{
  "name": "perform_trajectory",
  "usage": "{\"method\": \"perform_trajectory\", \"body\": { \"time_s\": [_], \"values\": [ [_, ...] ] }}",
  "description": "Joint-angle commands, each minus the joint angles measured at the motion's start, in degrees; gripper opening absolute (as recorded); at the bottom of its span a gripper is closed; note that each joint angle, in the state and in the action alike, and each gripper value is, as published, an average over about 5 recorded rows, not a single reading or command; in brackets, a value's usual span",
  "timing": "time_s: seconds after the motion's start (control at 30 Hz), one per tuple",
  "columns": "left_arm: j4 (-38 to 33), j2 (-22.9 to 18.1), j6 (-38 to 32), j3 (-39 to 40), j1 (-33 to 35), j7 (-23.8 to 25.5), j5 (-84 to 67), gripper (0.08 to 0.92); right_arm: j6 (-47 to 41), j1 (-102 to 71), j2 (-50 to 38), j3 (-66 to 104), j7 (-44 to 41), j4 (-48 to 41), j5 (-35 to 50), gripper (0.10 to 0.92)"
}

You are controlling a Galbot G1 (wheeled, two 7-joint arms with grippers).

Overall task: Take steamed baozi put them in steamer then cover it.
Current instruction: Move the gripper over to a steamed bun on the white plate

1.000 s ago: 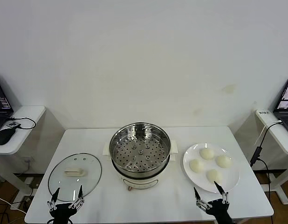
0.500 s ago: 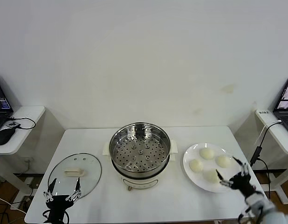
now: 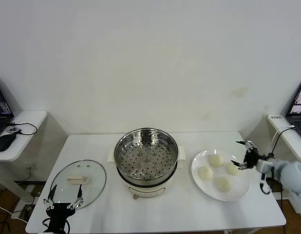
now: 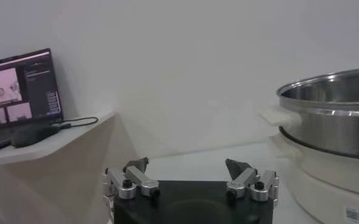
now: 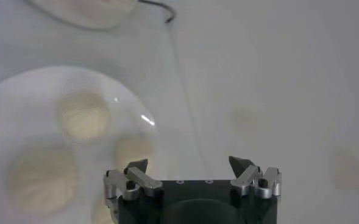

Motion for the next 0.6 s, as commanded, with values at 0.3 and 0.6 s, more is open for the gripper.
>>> {"method": "perform_trajectory", "body": {
  "time_s": [0.3, 0.6],
  "values": [
    [0.3, 0.0, 0.1, -0.4, -1.3, 0.1, 0.5, 0.823, 2.1, 38.7, 1.6, -47.4, -10.7, -17.1, -0.3, 0.823],
    [0.2, -0.2, 0.3, -0.2, -2.3, 0.2, 1.0, 0.823, 1.1, 37.5, 8.3, -49.6, -9.1, -21.8, -0.3, 0.823]
  ]
}}
